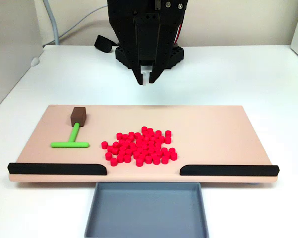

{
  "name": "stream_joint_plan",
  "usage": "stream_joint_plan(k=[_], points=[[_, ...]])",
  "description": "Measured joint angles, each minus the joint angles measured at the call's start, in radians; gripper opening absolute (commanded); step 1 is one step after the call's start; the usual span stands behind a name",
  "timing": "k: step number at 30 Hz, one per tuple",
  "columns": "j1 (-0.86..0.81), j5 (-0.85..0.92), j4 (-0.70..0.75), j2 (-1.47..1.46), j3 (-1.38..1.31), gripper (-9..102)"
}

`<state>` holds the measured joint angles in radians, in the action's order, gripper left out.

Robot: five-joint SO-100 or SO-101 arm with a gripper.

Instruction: Grasp a green tool by the dark brown handle.

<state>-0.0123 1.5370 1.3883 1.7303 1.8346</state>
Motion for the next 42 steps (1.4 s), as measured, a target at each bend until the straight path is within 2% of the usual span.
stream_joint_plan(k=[17,42], points=[[-0.063,0.028,-0.008,-0.02,0.0,0],[-0.316,0.262,-0.04,-0.098,-0.048,0]])
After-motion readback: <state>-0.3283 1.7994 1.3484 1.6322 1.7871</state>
